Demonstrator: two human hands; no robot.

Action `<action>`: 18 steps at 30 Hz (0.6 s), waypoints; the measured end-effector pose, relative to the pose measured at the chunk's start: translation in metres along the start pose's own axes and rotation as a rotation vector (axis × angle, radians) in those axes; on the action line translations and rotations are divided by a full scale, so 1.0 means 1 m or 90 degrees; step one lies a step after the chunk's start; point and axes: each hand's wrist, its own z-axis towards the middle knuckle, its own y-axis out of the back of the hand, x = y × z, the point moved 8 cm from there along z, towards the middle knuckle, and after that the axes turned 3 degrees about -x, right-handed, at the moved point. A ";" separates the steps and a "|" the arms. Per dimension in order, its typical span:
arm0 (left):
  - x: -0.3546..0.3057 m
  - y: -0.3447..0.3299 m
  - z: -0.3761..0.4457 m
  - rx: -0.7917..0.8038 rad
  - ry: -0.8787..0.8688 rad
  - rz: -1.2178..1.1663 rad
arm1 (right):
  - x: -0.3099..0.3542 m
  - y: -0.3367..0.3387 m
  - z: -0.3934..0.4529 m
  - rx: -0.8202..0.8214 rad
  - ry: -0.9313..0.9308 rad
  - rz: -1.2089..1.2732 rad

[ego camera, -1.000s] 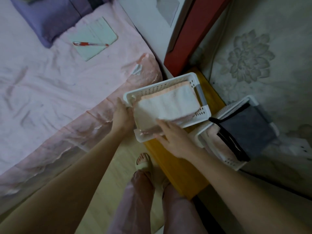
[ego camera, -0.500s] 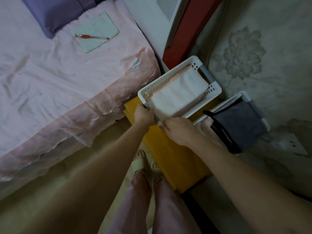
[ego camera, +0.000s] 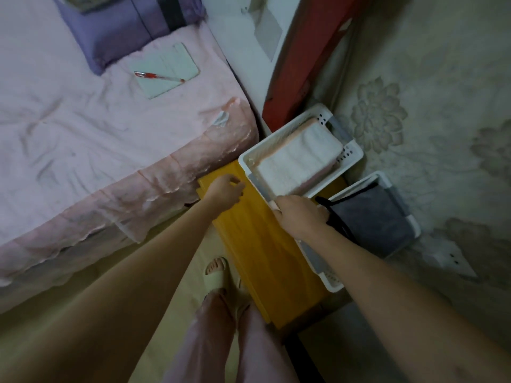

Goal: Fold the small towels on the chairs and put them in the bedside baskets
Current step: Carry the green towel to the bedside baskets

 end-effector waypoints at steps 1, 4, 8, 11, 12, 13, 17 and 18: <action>0.001 0.018 -0.012 -0.004 -0.016 0.054 | 0.008 0.007 0.001 0.013 -0.003 0.014; 0.013 0.091 -0.058 -0.067 -0.049 0.192 | 0.057 0.041 0.006 0.006 0.027 0.031; 0.061 0.202 -0.140 -0.174 0.008 0.261 | 0.182 0.093 0.015 -0.009 0.162 -0.006; 0.117 0.281 -0.209 -0.251 0.074 0.270 | 0.302 0.117 0.009 -0.010 0.280 -0.061; 0.139 0.304 -0.232 -0.277 0.092 0.275 | 0.343 0.121 0.003 -0.012 0.318 -0.074; 0.160 0.327 -0.258 -0.305 0.111 0.287 | 0.385 0.122 -0.004 -0.011 0.359 -0.086; 0.259 0.411 -0.366 -0.412 0.184 0.290 | 0.562 0.104 -0.038 0.002 0.492 -0.151; 0.287 0.431 -0.395 -0.433 0.202 0.284 | 0.609 0.096 -0.051 0.001 0.526 -0.163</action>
